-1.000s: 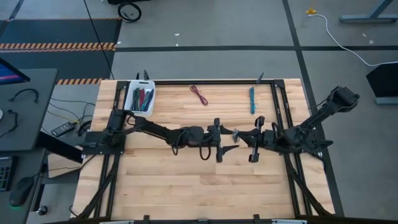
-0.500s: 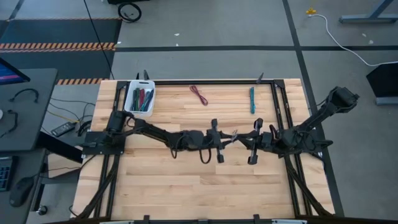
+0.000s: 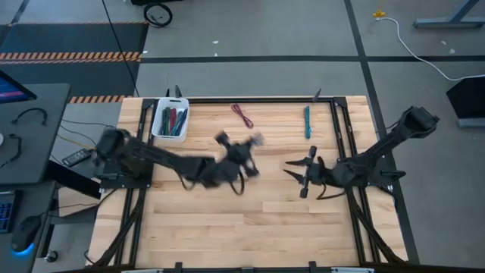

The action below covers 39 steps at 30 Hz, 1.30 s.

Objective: Pick and place USB-C Cables
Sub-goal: Put the gray charger cable into the white bin

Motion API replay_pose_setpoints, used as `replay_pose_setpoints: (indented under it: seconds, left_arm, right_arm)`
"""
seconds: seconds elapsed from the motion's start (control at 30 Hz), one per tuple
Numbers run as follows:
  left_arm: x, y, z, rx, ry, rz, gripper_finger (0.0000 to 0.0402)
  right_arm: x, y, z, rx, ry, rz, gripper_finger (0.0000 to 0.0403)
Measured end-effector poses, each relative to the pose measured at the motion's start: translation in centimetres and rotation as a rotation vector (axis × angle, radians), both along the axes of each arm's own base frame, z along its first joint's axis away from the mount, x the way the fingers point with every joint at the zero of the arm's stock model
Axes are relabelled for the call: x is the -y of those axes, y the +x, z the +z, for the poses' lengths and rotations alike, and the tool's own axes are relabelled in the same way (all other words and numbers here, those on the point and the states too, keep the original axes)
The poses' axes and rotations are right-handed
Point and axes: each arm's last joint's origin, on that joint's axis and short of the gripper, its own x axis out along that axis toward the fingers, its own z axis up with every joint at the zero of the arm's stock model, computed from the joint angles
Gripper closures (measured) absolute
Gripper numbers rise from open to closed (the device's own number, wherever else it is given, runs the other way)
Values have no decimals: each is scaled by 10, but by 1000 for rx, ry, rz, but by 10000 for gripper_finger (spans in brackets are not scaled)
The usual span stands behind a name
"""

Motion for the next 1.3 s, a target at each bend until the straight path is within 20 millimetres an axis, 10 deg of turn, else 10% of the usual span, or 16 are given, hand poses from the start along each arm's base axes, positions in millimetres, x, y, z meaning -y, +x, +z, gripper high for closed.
replay_pose_setpoints:
  seconds: [0.2,0.53,0.87,1.3]
  left_arm:
    - [-102,-61,22,26,-373,242,374]
    - [-235,-154,-10,-184,-821,747,372]
    - [-287,-183,-49,-294,-1028,883,370]
    - [-296,-173,-111,-574,-1212,936,366]
  right_arm:
    - [19,0,-38,-61,126,-2,273]
    - [33,7,-62,-88,144,-98,274]
    - [41,14,-75,-114,89,-141,275]
    - [44,15,-79,-125,84,-155,276]
